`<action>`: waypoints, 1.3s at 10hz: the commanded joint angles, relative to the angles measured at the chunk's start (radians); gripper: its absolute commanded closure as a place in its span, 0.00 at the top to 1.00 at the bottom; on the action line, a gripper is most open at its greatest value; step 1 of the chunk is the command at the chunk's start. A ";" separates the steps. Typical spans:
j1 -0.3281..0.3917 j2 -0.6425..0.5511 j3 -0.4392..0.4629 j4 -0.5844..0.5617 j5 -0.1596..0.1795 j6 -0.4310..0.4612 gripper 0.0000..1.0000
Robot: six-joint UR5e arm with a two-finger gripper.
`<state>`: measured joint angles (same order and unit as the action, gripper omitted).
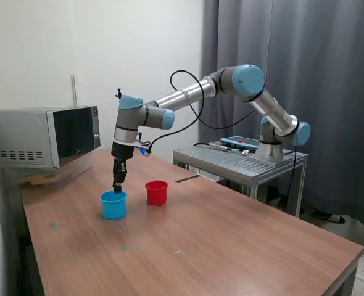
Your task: Place red objects in the red bin, and blue objects in the blue bin.
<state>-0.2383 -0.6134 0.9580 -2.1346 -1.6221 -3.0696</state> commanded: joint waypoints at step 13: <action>-0.026 -0.416 0.362 0.164 -0.007 -0.081 1.00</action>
<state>-0.2551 -0.8777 1.2226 -2.0325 -1.6303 -3.1430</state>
